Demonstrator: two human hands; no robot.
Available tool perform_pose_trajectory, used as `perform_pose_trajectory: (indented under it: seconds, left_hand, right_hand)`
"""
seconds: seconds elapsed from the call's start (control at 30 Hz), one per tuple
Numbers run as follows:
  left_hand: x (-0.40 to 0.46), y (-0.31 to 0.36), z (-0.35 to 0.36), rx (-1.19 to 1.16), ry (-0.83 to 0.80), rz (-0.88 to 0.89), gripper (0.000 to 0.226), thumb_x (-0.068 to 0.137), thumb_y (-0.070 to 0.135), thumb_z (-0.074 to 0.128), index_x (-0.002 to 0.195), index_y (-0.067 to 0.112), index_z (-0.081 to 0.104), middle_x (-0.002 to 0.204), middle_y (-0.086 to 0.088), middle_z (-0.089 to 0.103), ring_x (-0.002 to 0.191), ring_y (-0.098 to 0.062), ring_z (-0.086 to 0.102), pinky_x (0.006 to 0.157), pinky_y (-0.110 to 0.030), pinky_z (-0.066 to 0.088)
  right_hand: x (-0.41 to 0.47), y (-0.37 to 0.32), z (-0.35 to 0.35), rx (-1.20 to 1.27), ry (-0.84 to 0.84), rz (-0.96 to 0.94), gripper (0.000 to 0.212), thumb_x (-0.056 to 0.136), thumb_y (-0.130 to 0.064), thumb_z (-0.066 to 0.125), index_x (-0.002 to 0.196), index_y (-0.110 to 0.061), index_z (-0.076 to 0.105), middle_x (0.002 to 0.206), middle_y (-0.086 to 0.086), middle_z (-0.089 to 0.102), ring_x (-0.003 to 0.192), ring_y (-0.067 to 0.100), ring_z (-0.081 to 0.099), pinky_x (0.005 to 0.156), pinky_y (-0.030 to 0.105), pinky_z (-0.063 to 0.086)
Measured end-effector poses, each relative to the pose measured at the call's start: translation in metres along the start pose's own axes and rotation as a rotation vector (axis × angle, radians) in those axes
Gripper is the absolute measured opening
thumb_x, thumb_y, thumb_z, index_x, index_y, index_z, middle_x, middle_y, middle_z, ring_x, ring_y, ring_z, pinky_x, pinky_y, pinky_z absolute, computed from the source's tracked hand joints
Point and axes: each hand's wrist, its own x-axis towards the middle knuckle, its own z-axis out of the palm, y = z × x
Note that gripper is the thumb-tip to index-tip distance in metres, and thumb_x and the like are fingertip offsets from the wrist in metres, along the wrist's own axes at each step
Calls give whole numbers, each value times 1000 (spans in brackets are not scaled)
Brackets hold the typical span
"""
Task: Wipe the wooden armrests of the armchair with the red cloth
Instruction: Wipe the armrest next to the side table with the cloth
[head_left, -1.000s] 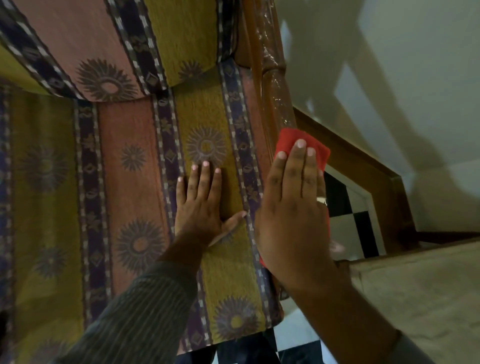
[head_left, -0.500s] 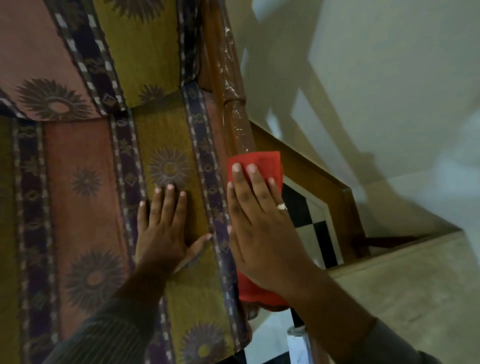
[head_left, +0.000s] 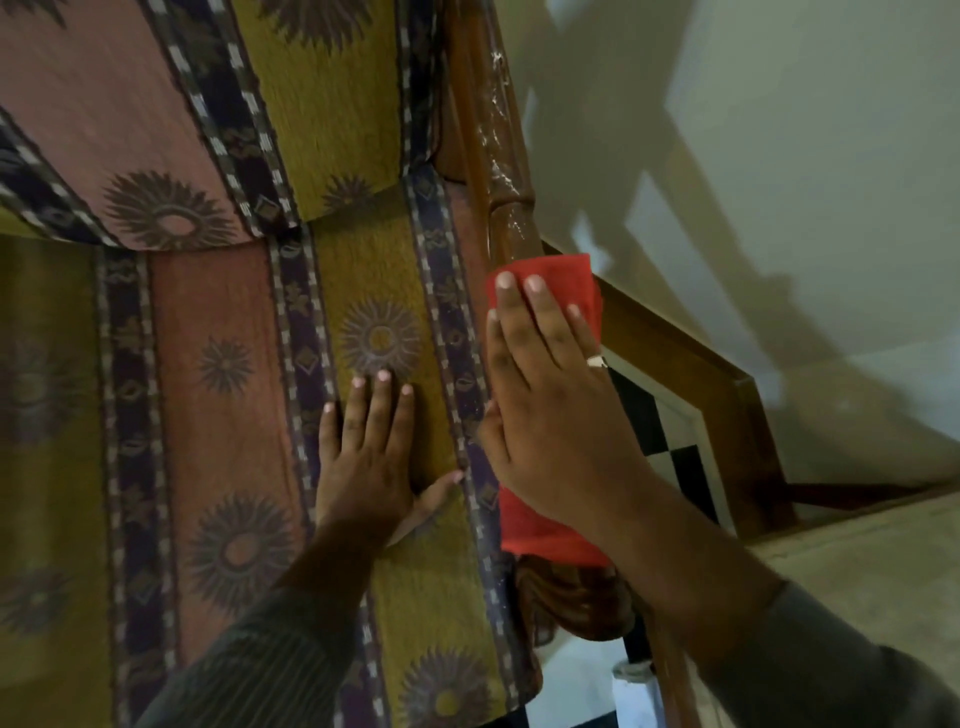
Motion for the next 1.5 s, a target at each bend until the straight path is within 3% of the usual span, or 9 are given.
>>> perform_pose_trajectory:
  seconds: [0.07, 0.27, 0.53, 0.6, 0.8, 1.03, 1.13, 1.33, 1.5]
  left_hand:
    - [1, 2, -3, -1, -12, 3, 108, 80, 88, 26, 157, 12, 18, 167, -14, 12, 154, -35, 8, 120, -61, 12]
    - [1, 7, -17, 2, -73, -22, 110, 79, 89, 12, 157, 12, 20, 166, -14, 13, 153, -36, 11, 120, -62, 15]
    - [39, 7, -17, -6, -48, -83, 112, 71, 93, 8, 158, 22, 7, 168, -8, 2, 154, -33, -1, 120, -63, 1]
    - [59, 2, -20, -3, -31, -67, 110, 71, 90, 15, 158, 25, 2, 168, -6, -3, 154, -32, -7, 120, -64, 0]
    - [108, -28, -38, 20, 0, -23, 116, 66, 97, -1, 158, 27, -3, 168, -6, -9, 154, -29, -12, 121, -61, -2]
    - [115, -36, -35, 37, 63, 15, 110, 73, 94, 5, 159, 26, 9, 168, -8, 4, 155, -32, 1, 121, -63, 5]
    - [114, -37, -36, 11, 80, 21, 109, 73, 93, 6, 158, 25, 14, 168, -7, 9, 155, -32, 4, 121, -62, 5]
    - [114, -39, -32, 16, 79, 12, 108, 75, 95, 21, 158, 26, 14, 168, -6, 7, 155, -30, 0, 121, -61, 3]
    - [115, -38, -30, 14, 93, 14, 107, 75, 94, 22, 158, 25, 16, 168, -7, 10, 155, -32, 5, 121, -61, 5]
  right_hand:
    - [16, 3, -2, -15, 9, -17, 74, 92, -44, 27, 152, -1, 25, 163, 16, 15, 152, 30, 8, 122, 51, 16]
    - [26, -2, -4, 113, 40, 189, 76, 96, -44, 33, 154, -1, 9, 163, 21, 5, 152, 33, 5, 122, 49, 20]
    - [36, -6, -5, -61, 3, 84, 84, 91, -51, 34, 153, 2, 16, 163, 22, 6, 152, 35, 3, 122, 52, 12]
    - [39, -5, -5, -18, 28, 102, 83, 92, -50, 36, 153, 2, 15, 162, 22, 7, 152, 34, 4, 123, 50, 12]
    - [39, -5, -7, 158, 42, 279, 73, 100, -42, 28, 154, 2, 5, 162, 24, 2, 151, 35, 3, 122, 47, 18]
    - [62, 6, -6, -79, 18, -18, 71, 93, -40, 18, 151, 1, 24, 162, 21, 15, 151, 34, 9, 121, 52, 17]
    - [80, 11, -7, -36, 52, -11, 71, 93, -40, 18, 152, -1, 23, 163, 18, 13, 152, 30, 7, 123, 49, 14]
    - [101, 20, -8, 147, 41, 98, 74, 95, -42, 21, 155, -3, 0, 164, 18, -4, 152, 29, -6, 124, 46, 9]
    - [117, 20, -12, 27, 42, 9, 73, 92, -41, 19, 153, -1, 18, 164, 18, 7, 152, 30, 3, 123, 49, 9]
